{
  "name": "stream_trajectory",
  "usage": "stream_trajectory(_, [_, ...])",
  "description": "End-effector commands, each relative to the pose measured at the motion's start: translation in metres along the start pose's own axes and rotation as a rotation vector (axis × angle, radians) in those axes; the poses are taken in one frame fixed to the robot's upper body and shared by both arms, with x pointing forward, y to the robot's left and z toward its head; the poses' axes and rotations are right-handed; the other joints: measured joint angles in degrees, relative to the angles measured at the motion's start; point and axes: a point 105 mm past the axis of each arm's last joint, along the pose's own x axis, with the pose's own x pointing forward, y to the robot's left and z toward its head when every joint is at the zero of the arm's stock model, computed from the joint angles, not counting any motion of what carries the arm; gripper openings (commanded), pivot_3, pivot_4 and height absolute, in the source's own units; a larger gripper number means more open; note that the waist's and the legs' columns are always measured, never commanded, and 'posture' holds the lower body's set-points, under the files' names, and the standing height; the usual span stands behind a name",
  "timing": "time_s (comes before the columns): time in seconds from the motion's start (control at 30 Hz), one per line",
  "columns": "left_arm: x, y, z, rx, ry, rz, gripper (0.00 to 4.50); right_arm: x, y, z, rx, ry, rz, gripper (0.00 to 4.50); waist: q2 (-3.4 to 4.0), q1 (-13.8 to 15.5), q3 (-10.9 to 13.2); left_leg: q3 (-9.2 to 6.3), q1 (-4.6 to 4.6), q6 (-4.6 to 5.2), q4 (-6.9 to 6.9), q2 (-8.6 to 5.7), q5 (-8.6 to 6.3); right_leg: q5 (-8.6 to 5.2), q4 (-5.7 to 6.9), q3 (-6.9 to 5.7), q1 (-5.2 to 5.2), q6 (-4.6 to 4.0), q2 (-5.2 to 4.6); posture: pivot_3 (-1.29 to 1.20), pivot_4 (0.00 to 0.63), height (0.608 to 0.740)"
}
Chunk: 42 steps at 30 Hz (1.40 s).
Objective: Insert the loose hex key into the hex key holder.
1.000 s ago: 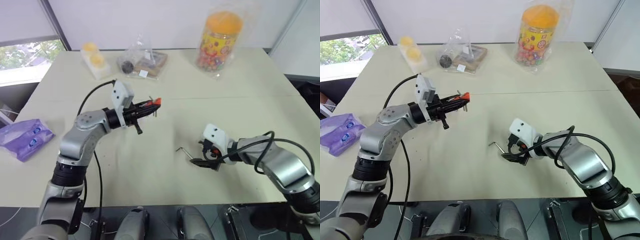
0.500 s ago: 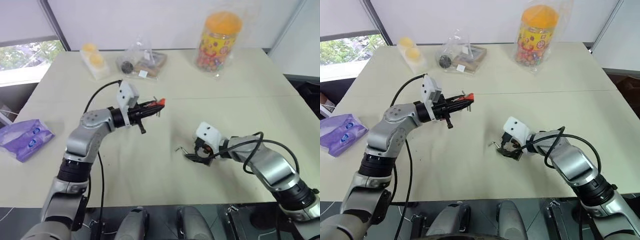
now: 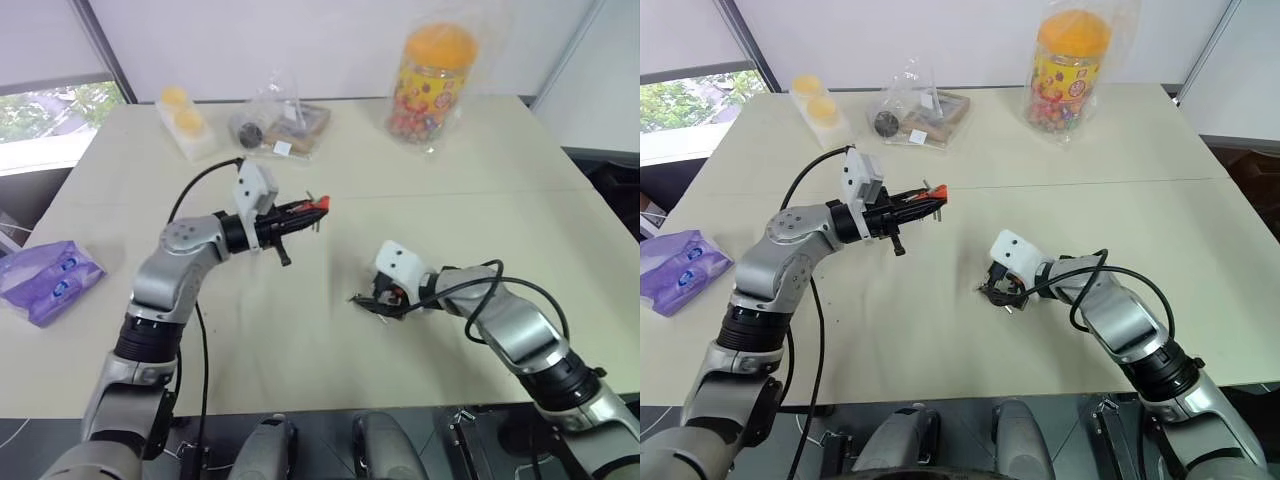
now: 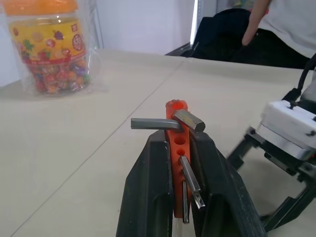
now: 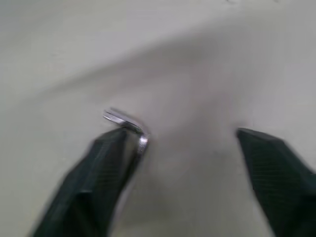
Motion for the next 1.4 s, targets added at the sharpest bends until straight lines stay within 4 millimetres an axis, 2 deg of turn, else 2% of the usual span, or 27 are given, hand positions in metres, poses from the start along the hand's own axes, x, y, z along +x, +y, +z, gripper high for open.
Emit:
stream_trajectory(0.03, [-0.004, 0.002, 0.014, 0.051, -0.034, 0.018, 0.00, 0.006, 0.004, -0.011, 0.001, 0.050, 0.025, 1.61, 0.00, 0.07, 0.00, 0.00, 0.00, 0.00, 0.00, 0.00, 0.00, 0.00, 0.00, 0.00, 0.00, 0.00, 0.00, 0.00, 0.150, 0.740])
stream_trajectory(0.13, [-0.004, 0.001, 0.014, 0.052, -0.032, 0.022, 0.00, 0.005, 0.003, -0.017, 0.011, 0.075, 0.040, 0.09, -0.04, 0.15, -0.04, 0.00, 0.00, 0.00, 0.01, -0.01, 0.00, 0.00, 0.00, 0.00, 0.01, 0.00, -0.01, 0.00, 0.150, 0.740])
stream_trajectory(0.17, [-0.005, 0.001, 0.014, 0.052, -0.032, 0.023, 0.00, 0.005, 0.002, -0.019, 0.014, 0.084, 0.042, 0.03, -0.10, 0.19, -0.09, 0.00, 0.00, 0.00, 0.01, -0.01, 0.00, 0.00, 0.00, 0.00, 0.01, 0.00, -0.01, 0.00, 0.150, 0.740])
stream_trajectory(0.3, [-0.005, 0.001, 0.013, 0.051, -0.032, 0.029, 0.00, 0.002, -0.001, -0.025, 0.019, 0.100, 0.041, 0.03, -0.11, 0.33, -0.13, -0.03, 0.00, 0.00, 0.01, -0.01, 0.00, 0.00, -0.01, 0.00, 0.04, 0.00, -0.02, 0.00, 0.150, 0.740])
stream_trajectory(0.4, [-0.005, 0.002, 0.013, 0.050, -0.033, 0.033, 0.00, 0.000, -0.008, -0.021, 0.007, 0.063, -0.008, 0.03, -0.13, 0.42, -0.14, -0.03, 0.00, 0.00, 0.01, -0.03, 0.00, 0.00, -0.02, 0.00, 0.06, 0.00, -0.03, 0.00, 0.150, 0.740])
stream_trajectory(0.57, [-0.001, 0.003, 0.015, 0.038, -0.047, 0.034, 0.00, -0.014, -0.046, 0.001, -0.214, -0.073, -0.276, 0.03, -0.13, 0.38, -0.14, -0.02, 0.00, 0.00, 0.03, -0.04, 0.00, 0.00, -0.01, 0.00, 0.06, 0.00, -0.04, 0.00, 0.150, 0.740])
stream_trajectory(0.63, [0.002, 0.004, 0.016, 0.020, -0.059, 0.027, 0.00, -0.025, -0.060, 0.015, -0.397, -0.116, -0.382, 0.03, -0.13, 0.47, -0.14, 0.03, 0.00, -0.01, 0.04, -0.04, 0.01, 0.00, 0.00, 0.00, 0.04, 0.00, -0.04, 0.00, 0.150, 0.740])
stream_trajectory(0.67, [0.005, 0.005, 0.017, 0.007, -0.068, 0.021, 0.00, -0.034, -0.068, 0.028, -0.483, -0.158, -0.451, 0.03, -0.13, 0.54, -0.14, 0.02, 0.00, -0.01, 0.04, -0.05, 0.01, 0.00, 0.01, -0.01, 0.02, 0.00, -0.04, 0.00, 0.150, 0.740])
stream_trajectory(0.83, [0.014, 0.006, 0.021, -0.045, -0.096, -0.013, 0.00, -0.064, -0.089, 0.074, -0.765, -0.321, -0.675, 0.03, -0.15, 0.17, -0.13, 0.06, -0.03, -0.01, 0.00, -0.06, 0.01, 0.00, 0.00, -0.01, -0.02, 0.01, -0.01, 0.00, 0.150, 0.740])
stream_trajectory(0.93, [0.019, 0.006, 0.022, -0.075, -0.103, -0.043, 0.00, -0.081, -0.091, 0.104, -0.894, -0.430, -0.760, 0.03, -0.14, -0.01, -0.13, 0.08, -0.02, -0.01, -0.04, -0.02, 0.01, 0.00, 0.01, 0.00, -0.06, 0.01, 0.01, 0.00, 0.150, 0.740])
stream_trajectory(1.03, [0.023, 0.008, 0.023, -0.098, -0.104, -0.069, 0.00, -0.097, -0.083, 0.135, -0.995, -0.575, -0.810, 0.03, -0.14, 0.02, -0.13, 0.10, -0.02, -0.02, -0.04, -0.02, 0.01, 0.00, 0.00, 0.00, -0.06, 0.01, 0.04, 0.00, 0.150, 0.740])
stream_trajectory(1.13, [0.025, 0.011, 0.024, -0.105, -0.087, -0.101, 0.00, -0.105, -0.070, 0.157, -1.073, -0.692, -0.789, 0.03, -0.14, 0.07, -0.13, 0.09, -0.02, -0.02, -0.03, -0.02, 0.01, 0.00, 0.00, 0.00, -0.06, 0.00, 0.07, 0.00, 0.150, 0.740])
stream_trajectory(1.4, [0.030, 0.014, 0.028, -0.089, -0.084, -0.122, 0.00, -0.109, -0.058, 0.175, -1.193, -0.783, -0.764, 0.03, -0.14, 0.08, -0.13, 0.09, -0.03, -0.02, -0.01, -0.05, 0.01, 0.00, 0.00, 0.00, -0.04, 0.01, 0.07, 0.00, 0.150, 0.740])
